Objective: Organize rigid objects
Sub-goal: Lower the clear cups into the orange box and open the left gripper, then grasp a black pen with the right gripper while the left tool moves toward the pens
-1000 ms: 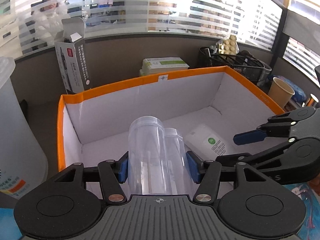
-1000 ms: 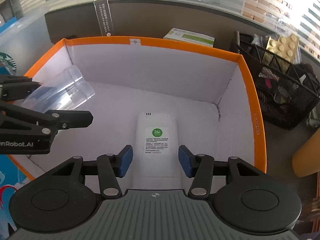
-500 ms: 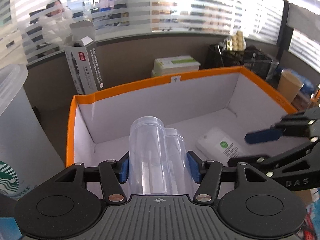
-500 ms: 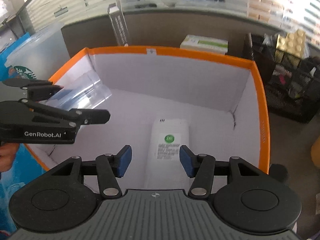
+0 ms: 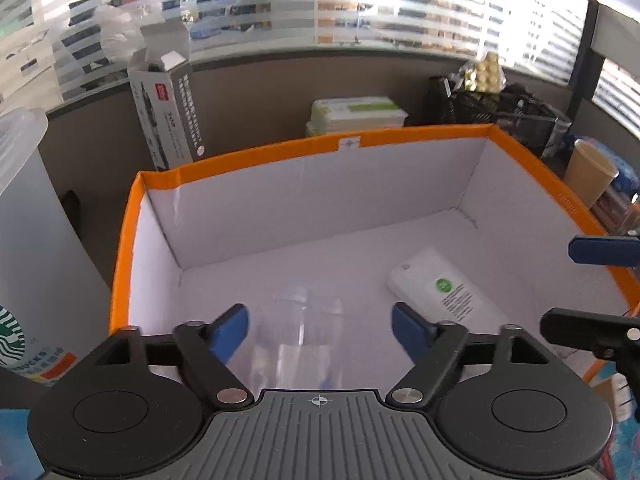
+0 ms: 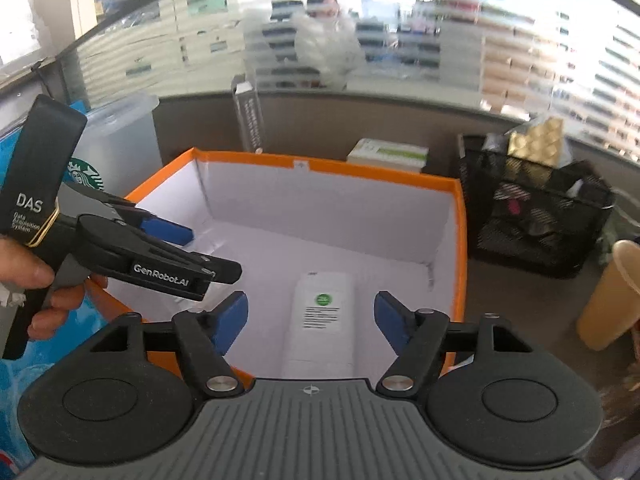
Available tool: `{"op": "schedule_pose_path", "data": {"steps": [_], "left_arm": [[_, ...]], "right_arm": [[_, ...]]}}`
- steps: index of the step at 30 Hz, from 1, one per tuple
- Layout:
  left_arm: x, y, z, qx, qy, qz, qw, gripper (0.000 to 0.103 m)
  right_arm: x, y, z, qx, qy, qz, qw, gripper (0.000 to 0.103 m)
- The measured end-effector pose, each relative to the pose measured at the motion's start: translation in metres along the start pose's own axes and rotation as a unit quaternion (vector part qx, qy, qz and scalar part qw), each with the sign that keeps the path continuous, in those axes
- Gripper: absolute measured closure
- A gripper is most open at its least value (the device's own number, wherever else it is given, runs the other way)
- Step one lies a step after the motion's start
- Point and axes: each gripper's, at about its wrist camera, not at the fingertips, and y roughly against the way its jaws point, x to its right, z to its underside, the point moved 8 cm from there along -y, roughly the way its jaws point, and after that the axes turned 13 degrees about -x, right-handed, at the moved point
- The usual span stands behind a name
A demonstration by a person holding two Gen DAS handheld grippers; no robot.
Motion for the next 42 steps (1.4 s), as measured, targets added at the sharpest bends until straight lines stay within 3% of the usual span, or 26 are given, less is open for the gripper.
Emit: {"op": "schedule_pose_path", "data": {"steps": [3, 5, 12, 17, 21, 23, 25, 29, 34, 42], "left_arm": [[0.005, 0.01, 0.001, 0.017, -0.004, -0.003, 0.9998, 0.013], [0.007, 0.022, 0.002, 0.036, -0.005, -0.022, 0.9991, 0.002], [0.01, 0.085, 0.027, 0.126, -0.033, -0.037, 0.9908, 0.0], [0.011, 0.109, 0.078, 0.156, -0.052, -0.009, 0.9863, 0.0], [0.006, 0.1, 0.112, 0.139, -0.034, -0.006, 0.9897, 0.0], [0.0, 0.089, 0.123, 0.122, -0.016, -0.004, 0.9924, 0.0], [-0.005, 0.081, 0.132, 0.107, -0.008, -0.002, 0.9942, 0.0], [-0.014, 0.066, 0.15, 0.08, 0.005, -0.001, 0.9968, 0.0], [-0.019, 0.059, 0.172, 0.062, 0.017, 0.011, 0.9979, 0.0], [-0.012, 0.051, 0.191, 0.04, 0.013, 0.023, 0.9989, 0.0]], "right_arm": [[0.009, 0.013, 0.006, 0.011, -0.012, 0.001, 1.0, 0.035], [0.014, 0.022, 0.011, 0.019, -0.014, 0.008, 1.0, 0.036], [0.011, 0.068, 0.028, 0.081, -0.02, 0.002, 0.997, 0.037], [-0.005, 0.093, 0.066, 0.121, -0.015, 0.012, 0.992, 0.037], [-0.05, 0.086, 0.109, 0.099, 0.047, -0.04, 0.993, 0.038], [-0.072, 0.068, 0.125, 0.058, 0.064, -0.075, 0.993, 0.047], [-0.089, 0.053, 0.134, 0.029, 0.078, -0.096, 0.992, 0.065], [-0.102, 0.036, 0.136, 0.017, 0.094, -0.081, 0.992, 0.069], [-0.088, 0.027, 0.123, 0.016, 0.084, -0.065, 0.994, 0.086], [-0.09, 0.014, 0.136, -0.015, 0.132, -0.044, 0.99, 0.09]]}}
